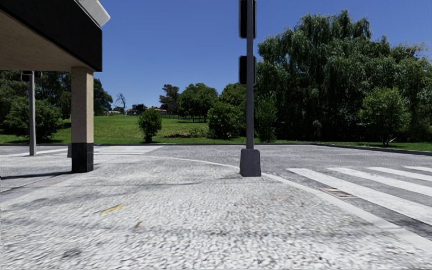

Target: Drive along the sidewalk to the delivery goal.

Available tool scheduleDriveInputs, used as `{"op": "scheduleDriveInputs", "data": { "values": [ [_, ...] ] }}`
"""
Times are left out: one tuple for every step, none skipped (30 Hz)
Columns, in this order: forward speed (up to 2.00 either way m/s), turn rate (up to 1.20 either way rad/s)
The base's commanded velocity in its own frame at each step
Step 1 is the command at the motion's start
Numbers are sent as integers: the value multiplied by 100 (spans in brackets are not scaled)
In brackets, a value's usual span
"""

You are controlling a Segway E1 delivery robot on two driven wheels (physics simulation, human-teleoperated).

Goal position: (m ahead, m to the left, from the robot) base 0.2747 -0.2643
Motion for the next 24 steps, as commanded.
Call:
{"op": "scheduleDriveInputs", "data": {
  "values": [
    [101, 0],
    [99, 0],
    [98, 0],
    [94, 0],
    [76, 0],
    [76, 0],
    [53, 0],
    [24, 0],
    [0, 0],
    [0, 0],
    [0, 0],
    [0, 0],
    [0, 0],
    [0, 0],
    [0, 0],
    [0, 0],
    [0, 0],
    [0, 0],
    [0, 0],
    [0, 0],
    [0, 0],
    [0, 0],
    [0, 0],
    [0, 0]
  ]
}}
